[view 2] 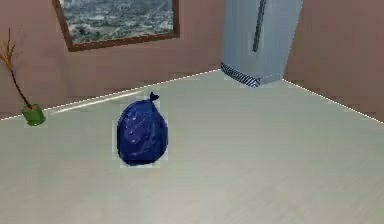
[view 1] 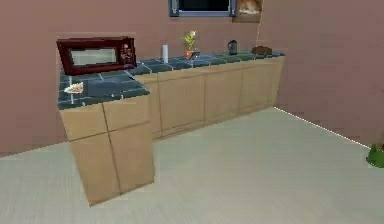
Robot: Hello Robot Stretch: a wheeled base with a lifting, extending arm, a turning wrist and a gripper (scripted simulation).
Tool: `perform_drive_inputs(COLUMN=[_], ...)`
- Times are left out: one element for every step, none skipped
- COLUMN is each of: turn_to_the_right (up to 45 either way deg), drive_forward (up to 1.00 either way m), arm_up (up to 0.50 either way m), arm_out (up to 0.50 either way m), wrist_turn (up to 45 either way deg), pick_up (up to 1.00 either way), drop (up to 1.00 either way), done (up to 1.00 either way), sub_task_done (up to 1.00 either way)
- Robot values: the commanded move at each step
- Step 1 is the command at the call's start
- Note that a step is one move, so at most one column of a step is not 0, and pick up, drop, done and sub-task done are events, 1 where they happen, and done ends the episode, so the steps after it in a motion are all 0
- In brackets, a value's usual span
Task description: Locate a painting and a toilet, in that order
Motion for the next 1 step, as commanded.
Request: perform_drive_inputs(turn_to_the_right=[45.0], drive_forward=[0.00], arm_up=[0.00], arm_out=[0.00], wrist_turn=[0.0], pick_up=[0.00], drop=[0.00], done=[0.00], sub_task_done=[0.00])
